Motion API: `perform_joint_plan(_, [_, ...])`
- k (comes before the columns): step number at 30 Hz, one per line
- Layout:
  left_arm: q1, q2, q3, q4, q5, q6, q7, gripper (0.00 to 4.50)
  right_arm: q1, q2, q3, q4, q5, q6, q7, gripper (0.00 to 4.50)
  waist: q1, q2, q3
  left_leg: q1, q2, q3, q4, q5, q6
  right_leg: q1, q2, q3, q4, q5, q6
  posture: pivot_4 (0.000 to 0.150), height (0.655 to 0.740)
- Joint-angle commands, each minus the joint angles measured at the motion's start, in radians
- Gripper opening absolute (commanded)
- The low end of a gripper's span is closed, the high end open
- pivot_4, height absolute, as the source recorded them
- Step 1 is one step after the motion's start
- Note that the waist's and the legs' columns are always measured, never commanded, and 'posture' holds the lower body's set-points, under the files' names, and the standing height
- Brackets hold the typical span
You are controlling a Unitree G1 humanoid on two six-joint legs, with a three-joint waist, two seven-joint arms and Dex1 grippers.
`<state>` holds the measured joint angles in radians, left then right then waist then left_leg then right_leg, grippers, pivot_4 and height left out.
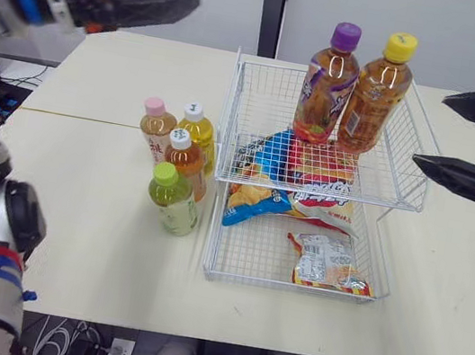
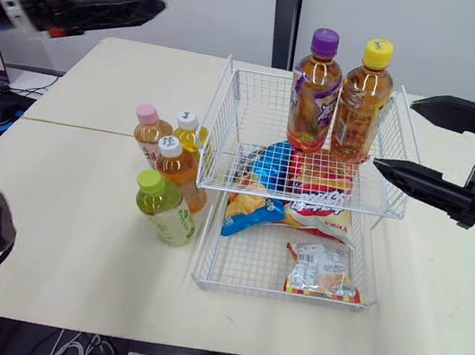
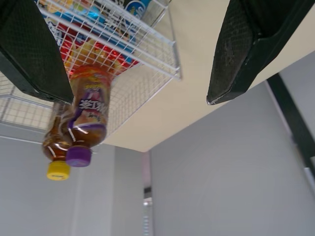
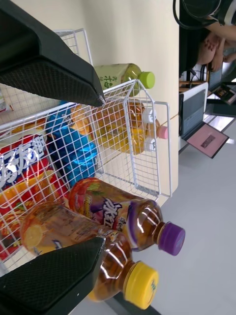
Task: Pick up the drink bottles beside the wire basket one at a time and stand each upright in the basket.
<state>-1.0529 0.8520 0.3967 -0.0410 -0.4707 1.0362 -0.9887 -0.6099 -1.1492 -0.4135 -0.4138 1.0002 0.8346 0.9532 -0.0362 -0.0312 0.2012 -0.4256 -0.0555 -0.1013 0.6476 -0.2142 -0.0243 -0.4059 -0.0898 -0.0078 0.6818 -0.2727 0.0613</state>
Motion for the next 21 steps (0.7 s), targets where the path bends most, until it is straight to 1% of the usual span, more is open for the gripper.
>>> perform_joint_plan(1, [0.151, 0.051, 0.167, -0.067, 0.039, -0.061, 0.125, 4.47, -0.059, 0.024, 0.066, -0.009, 0.006, -0.042, 0.044, 4.5, -0.003, 0.0, 0.0, 0.001, 0.0, 0.0, 0.0, 0.0, 0.0, 0.0, 0.0, 0.0, 0.0, 0.0, 0.0, 0.15, 0.74])
perform_joint_plan(2, [0.191, 0.058, 0.186, -0.075, 0.038, -0.073, 0.144, 4.47, -0.071, 0.031, 0.081, -0.008, 0.009, -0.043, 0.049, 4.5, -0.004, 0.001, 0.0, 0.002, 0.001, 0.001, -0.001, 0.0, 0.0, 0.0, 0.0, 0.001, 0.0, 0.0, 0.0, 0.15, 0.74])
perform_joint_plan(4, [0.336, 0.067, 0.25, -0.12, 0.025, -0.07, 0.145, 4.47, -0.103, 0.056, 0.121, -0.004, 0.02, -0.033, 0.052, 4.5, -0.002, 0.0, 0.0, 0.002, 0.001, 0.0, -0.001, 0.0, 0.0, 0.001, 0.001, 0.0, 0.0, 0.0, 0.0, 0.15, 0.74])
perform_joint_plan(5, [0.383, 0.071, 0.267, -0.137, 0.016, -0.07, 0.147, 4.47, -0.115, 0.063, 0.132, 0.0, 0.022, -0.029, 0.053, 4.5, -0.001, 0.0, -0.001, 0.002, 0.001, 0.001, -0.001, 0.0, 0.0, 0.001, 0.0, 0.0, 0.0, 0.0, -0.001, 0.15, 0.74])
perform_joint_plan(6, [0.468, 0.06, 0.308, -0.166, 0.009, -0.075, 0.143, 4.47, -0.133, 0.074, 0.157, 0.001, 0.02, -0.025, 0.059, 4.5, 0.002, 0.0, 0.0, 0.002, 0.0, 0.002, -0.001, 0.0, 0.0, 0.001, 0.0, 0.001, 0.0, 0.0, -0.001, 0.15, 0.74])
perform_joint_plan(7, [0.522, 0.052, 0.333, -0.185, 0.0, -0.08, 0.144, 4.47, -0.145, 0.081, 0.172, 0.003, 0.017, -0.024, 0.064, 4.5, 0.004, 0.0, -0.001, 0.002, 0.001, 0.001, -0.001, 0.0, 0.0, 0.001, 0.0, 0.001, -0.001, 0.0, -0.001, 0.15, 0.74])
perform_joint_plan(9, [0.655, -0.007, 0.396, -0.237, -0.017, -0.112, 0.164, 4.47, -0.18, 0.111, 0.224, 0.005, 0.013, -0.017, 0.076, 4.5, 0.005, 0.0, -0.001, 0.002, 0.001, 0.001, -0.001, 0.0, 0.0, 0.001, 0.0, 0.001, -0.002, 0.0, -0.001, 0.15, 0.74])
perform_joint_plan(10, [0.696, -0.039, 0.412, -0.261, -0.029, -0.119, 0.185, 4.47, -0.195, 0.126, 0.242, 0.006, 0.017, -0.011, 0.076, 4.5, 0.006, 0.0, -0.001, 0.002, 0.001, 0.001, -0.001, 0.0, 0.0, 0.001, -0.001, 0.001, -0.001, 0.0, -0.001, 0.15, 0.74])
perform_joint_plan(12, [0.771, -0.084, 0.41, -0.305, -0.041, -0.141, 0.205, 4.47, -0.221, 0.154, 0.268, 0.007, 0.022, 0.001, 0.074, 4.5, 0.013, 0.0, -0.001, 0.002, 0.001, 0.001, -0.001, 0.0, 0.0, 0.001, -0.001, 0.001, -0.001, 0.001, -0.001, 0.15, 0.74])
perform_joint_plan(14, [0.792, -0.122, 0.401, -0.333, -0.071, -0.126, 0.244, 4.47, -0.236, 0.176, 0.278, 0.007, 0.034, 0.015, 0.068, 4.5, 0.022, -0.002, -0.002, 0.002, 0.001, -0.001, -0.001, 0.0, 0.0, 0.001, -0.001, -0.001, -0.001, 0.001, -0.002, 0.15, 0.74])
perform_joint_plan(16, [0.808, -0.184, 0.328, -0.388, -0.073, -0.154, 0.292, 4.47, -0.243, 0.198, 0.293, 0.002, 0.032, 0.02, 0.066, 4.5, 0.034, -0.002, -0.002, 0.002, 0.001, -0.002, -0.001, 0.0, 0.0, 0.001, -0.001, -0.001, -0.001, 0.001, -0.002, 0.15, 0.74])
perform_joint_plan(17, [0.789, -0.234, 0.291, -0.402, -0.065, -0.177, 0.341, 4.47, -0.245, 0.208, 0.299, 0.001, 0.028, 0.022, 0.063, 4.5, 0.038, -0.002, -0.002, 0.002, 0.0, -0.001, -0.001, 0.0, 0.0, 0.002, -0.001, -0.001, -0.001, 0.002, -0.001, 0.15, 0.74])
perform_joint_plan(19, [0.74, -0.299, 0.23, -0.392, -0.03, -0.225, 0.431, 4.47, -0.252, 0.22, 0.304, 0.001, 0.024, 0.028, 0.062, 4.5, 0.045, -0.003, -0.003, 0.002, 0.0, -0.001, 0.0, 0.0, 0.0, 0.002, -0.001, -0.001, -0.002, 0.002, -0.001, 0.15, 0.74])
perform_joint_plan(21, [0.703, -0.332, 0.189, -0.376, -0.026, -0.243, 0.476, 4.47, -0.262, 0.227, 0.306, 0.004, 0.022, 0.036, 0.059, 4.5, 0.045, -0.004, -0.004, 0.001, 0.0, -0.001, 0.0, 0.0, 0.0, 0.002, -0.001, -0.001, -0.002, 0.003, -0.001, 0.15, 0.74])
